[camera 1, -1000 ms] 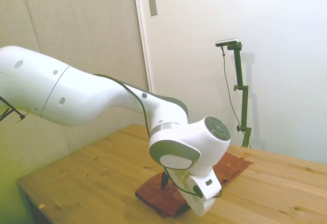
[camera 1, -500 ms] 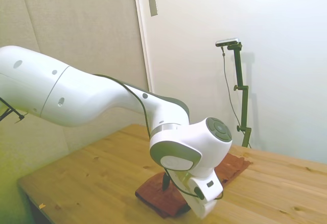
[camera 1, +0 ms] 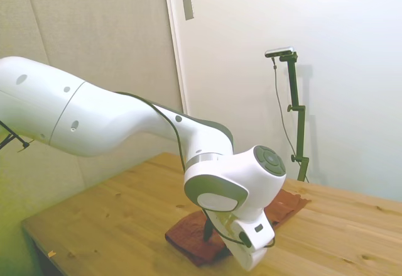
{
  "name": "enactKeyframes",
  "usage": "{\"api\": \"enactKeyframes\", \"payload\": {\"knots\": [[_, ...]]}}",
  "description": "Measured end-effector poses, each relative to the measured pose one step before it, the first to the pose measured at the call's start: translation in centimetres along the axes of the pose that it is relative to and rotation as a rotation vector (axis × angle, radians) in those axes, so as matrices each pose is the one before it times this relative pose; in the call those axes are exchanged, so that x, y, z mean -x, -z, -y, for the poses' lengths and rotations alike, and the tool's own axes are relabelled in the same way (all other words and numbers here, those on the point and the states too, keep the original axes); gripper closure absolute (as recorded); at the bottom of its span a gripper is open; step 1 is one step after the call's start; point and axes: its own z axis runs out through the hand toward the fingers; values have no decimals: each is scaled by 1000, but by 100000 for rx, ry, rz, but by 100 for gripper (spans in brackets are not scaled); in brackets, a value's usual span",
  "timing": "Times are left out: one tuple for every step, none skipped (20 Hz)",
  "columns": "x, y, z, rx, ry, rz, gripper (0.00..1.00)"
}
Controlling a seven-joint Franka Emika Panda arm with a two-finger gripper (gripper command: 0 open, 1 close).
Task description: Unfold the shorts
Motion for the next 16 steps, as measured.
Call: {"api": "enactKeyframes", "payload": {"knots": [[-3, -77, -87, 41, -165, 69, 100], [-22, -50, -125, 20, -238, 6, 100], [-34, -6, -144, 38, -260, 1, 100], [-35, 77, -99, -25, -163, -128, 100], [-24, 98, -88, -94, -157, -147, 100], [-17, 111, -97, -95, -153, -155, 100], [15, 114, -44, -111, -47, -157, 100], [14, 112, -69, -101, -88, -147, 100], [11, 116, -80, -126, -117, -142, 100], [7, 159, -80, -175, -120, -207, 100], [-5, 205, -148, -233, -232, -242, 100], [-15, 248, -202, -308, -330, -252, 100], [-35, 318, -243, -369, -407, -316, 100], [-67, 351, -288, -412, -445, -387, 100], [-75, 356, -324, -428, -469, -302, 100], [-46, 308, -277, -380, -434, -138, 100]]}}
